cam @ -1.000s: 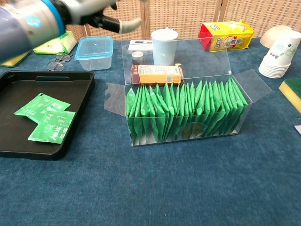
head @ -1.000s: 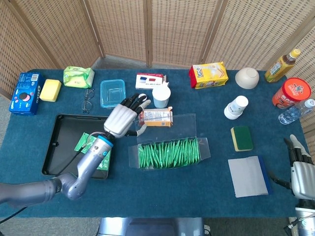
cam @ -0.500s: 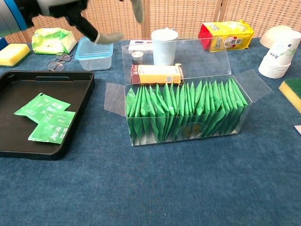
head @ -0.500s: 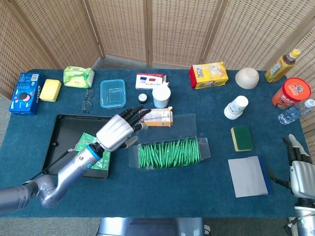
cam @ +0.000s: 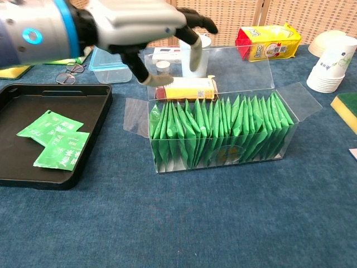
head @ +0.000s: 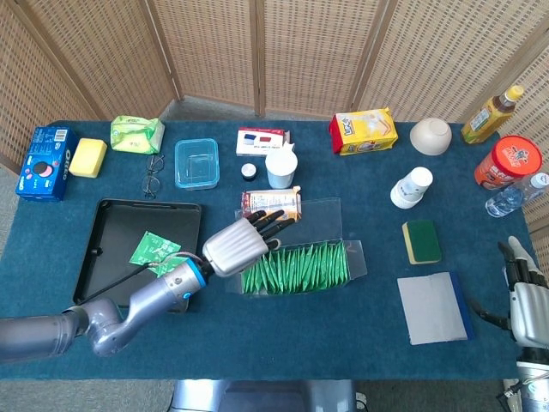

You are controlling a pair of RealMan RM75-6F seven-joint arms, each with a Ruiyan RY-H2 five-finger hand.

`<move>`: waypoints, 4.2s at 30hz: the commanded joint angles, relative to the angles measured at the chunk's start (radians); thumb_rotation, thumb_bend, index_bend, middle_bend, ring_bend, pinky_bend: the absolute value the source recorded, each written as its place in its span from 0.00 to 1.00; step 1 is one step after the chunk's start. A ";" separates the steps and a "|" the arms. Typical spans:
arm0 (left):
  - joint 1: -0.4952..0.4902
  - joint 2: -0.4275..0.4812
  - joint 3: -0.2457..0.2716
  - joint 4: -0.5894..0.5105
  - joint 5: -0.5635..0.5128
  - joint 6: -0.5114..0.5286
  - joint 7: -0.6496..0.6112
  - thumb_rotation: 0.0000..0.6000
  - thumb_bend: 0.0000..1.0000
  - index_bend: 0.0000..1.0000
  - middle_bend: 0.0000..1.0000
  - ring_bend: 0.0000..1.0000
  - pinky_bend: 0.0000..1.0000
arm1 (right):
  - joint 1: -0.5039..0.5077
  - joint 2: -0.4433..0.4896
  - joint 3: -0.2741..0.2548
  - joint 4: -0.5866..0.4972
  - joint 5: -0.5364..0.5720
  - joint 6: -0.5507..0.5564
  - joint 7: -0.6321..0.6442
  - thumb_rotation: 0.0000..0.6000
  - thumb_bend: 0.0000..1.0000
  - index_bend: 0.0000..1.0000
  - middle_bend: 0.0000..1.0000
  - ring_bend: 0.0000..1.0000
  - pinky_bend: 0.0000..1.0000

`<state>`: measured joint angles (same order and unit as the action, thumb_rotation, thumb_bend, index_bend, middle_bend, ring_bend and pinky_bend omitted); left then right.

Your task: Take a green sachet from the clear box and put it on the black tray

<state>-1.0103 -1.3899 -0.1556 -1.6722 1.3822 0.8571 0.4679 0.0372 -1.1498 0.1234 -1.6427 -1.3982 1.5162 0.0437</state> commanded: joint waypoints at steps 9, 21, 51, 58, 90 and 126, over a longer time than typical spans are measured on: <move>-0.073 -0.104 -0.012 0.059 -0.147 -0.054 0.204 1.00 0.37 0.36 0.04 0.00 0.16 | -0.006 -0.005 0.000 0.016 0.001 0.003 0.018 1.00 0.21 0.00 0.02 0.07 0.20; -0.103 -0.158 0.003 0.095 -0.213 -0.052 0.279 1.00 0.37 0.36 0.04 0.00 0.15 | -0.014 -0.008 0.001 0.027 0.002 0.011 0.028 1.00 0.21 0.00 0.02 0.07 0.20; -0.124 -0.171 0.035 0.093 -0.265 -0.018 0.331 1.00 0.35 0.36 0.04 0.00 0.15 | -0.029 -0.015 0.000 0.043 -0.005 0.026 0.044 1.00 0.21 0.00 0.02 0.06 0.20; -0.130 -0.187 0.041 0.108 -0.260 -0.008 0.339 1.00 0.35 0.44 0.04 0.00 0.15 | -0.033 -0.017 0.000 0.049 -0.005 0.029 0.051 1.00 0.21 0.00 0.02 0.06 0.20; -0.129 -0.227 0.033 0.169 -0.206 0.035 0.296 1.00 0.35 0.62 0.14 0.00 0.15 | -0.045 -0.018 0.001 0.055 -0.011 0.039 0.063 1.00 0.21 0.00 0.02 0.06 0.20; 0.205 0.186 0.059 -0.157 0.122 0.459 -0.081 1.00 0.35 0.64 0.19 0.00 0.15 | 0.000 -0.025 0.018 0.046 -0.036 0.009 0.046 1.00 0.21 0.00 0.02 0.06 0.20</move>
<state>-0.8359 -1.2359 -0.1209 -1.8123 1.4960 1.2986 0.4064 0.0360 -1.1742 0.1415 -1.5959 -1.4341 1.5259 0.0906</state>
